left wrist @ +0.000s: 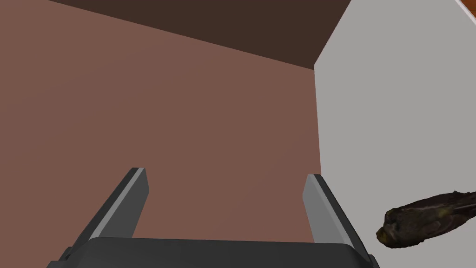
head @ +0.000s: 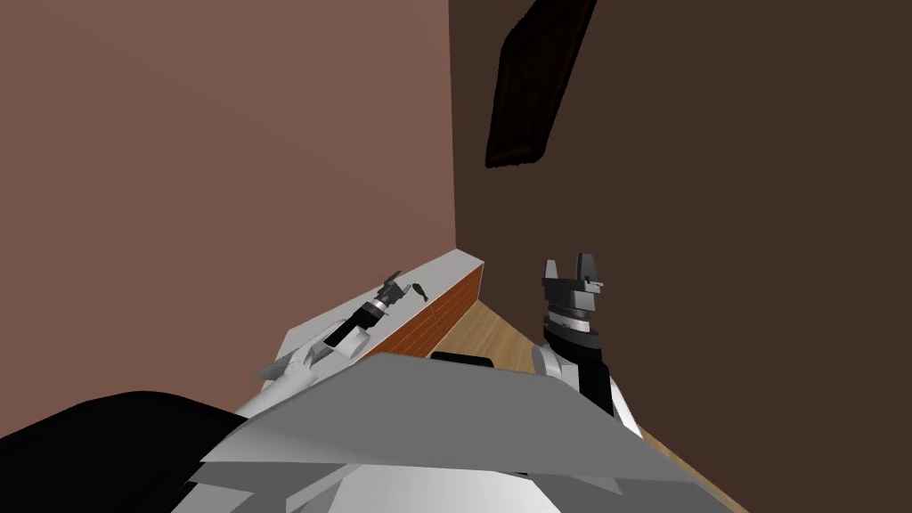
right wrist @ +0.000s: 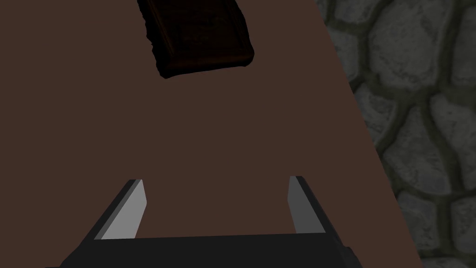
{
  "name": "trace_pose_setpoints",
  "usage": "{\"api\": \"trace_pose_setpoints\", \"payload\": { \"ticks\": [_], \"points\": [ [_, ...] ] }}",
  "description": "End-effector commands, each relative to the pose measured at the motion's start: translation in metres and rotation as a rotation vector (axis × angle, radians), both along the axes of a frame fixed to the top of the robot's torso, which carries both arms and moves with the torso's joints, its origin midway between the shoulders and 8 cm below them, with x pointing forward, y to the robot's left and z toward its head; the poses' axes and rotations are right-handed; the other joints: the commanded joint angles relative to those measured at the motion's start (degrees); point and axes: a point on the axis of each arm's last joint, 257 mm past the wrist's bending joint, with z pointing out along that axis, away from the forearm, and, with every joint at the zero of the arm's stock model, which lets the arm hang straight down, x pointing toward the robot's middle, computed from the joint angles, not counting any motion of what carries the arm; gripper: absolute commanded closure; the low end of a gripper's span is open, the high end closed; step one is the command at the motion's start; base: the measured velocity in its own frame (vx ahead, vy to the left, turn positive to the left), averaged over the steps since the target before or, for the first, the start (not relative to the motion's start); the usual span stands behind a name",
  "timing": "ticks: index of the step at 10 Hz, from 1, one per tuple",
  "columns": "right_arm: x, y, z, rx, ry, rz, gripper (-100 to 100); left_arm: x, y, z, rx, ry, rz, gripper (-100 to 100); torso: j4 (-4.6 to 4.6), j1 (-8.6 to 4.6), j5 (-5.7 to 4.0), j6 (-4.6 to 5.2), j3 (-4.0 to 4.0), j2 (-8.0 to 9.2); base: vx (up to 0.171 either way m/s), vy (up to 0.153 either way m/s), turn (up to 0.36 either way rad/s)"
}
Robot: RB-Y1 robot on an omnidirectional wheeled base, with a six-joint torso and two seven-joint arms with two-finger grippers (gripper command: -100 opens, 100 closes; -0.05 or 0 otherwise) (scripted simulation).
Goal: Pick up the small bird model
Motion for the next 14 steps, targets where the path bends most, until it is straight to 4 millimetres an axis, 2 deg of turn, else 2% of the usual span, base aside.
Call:
{"api": "trace_pose_setpoints", "payload": {
  "ticks": [1,3,4,7,8,11,14],
  "points": [
    [0.0,0.0,0.0,0.0,0.0,0.0,0,0.003,0.012,-0.017,0.015,0.065,0.003,-100,0.0,0.0,0.0,0.0,0.0,0.0,-0.016,0.05,-0.207],
    [0.0,0.0,0.0,0.0,0.0,0.0,0,0.001,0.03,-0.048,0.034,0.177,0.022,-100,-0.01,0.05,0.0,0.05,-0.02,-0.03,-0.015,0.085,-0.416],
    [0.0,0.0,0.0,0.0,0.0,0.0,0,0.001,0.031,-0.048,0.043,0.178,0.02,-100,-0.01,0.1,0.02,0.07,-0.04,-0.06,-0.009,0.063,-0.126],
    [0.0,0.0,0.0,0.0,0.0,0.0,0,-0.01,0.063,-0.093,0.092,0.343,0.058,-100,-0.02,-0.02,-0.01,0.06,-0.06,-0.1,-0.011,0.063,-0.33],
    [0.0,0.0,0.0,0.0,0.0,0.0,0,-0.011,0.064,-0.095,0.094,0.35,0.062,-100,-0.03,0.07,0.01,0.03,-0.06,-0.1,-0.021,0.065,-0.107],
    [0.0,0.0,0.0,0.0,0.0,0.0,0,-0.034,0.098,-0.141,0.15,0.521,0.116,-100,-0.03,-0.04,-0.01,0.03,-0.09,-0.15,0.0,0.056,-0.319],
    [0.0,0.0,0.0,0.0,0.0,0.0,0,-0.066,0.13,-0.182,0.204,0.681,0.171,-100,-0.05,0.02,0.01,-0.01,-0.14,-0.23,0.012,0.069,-0.319]
  ]
}}
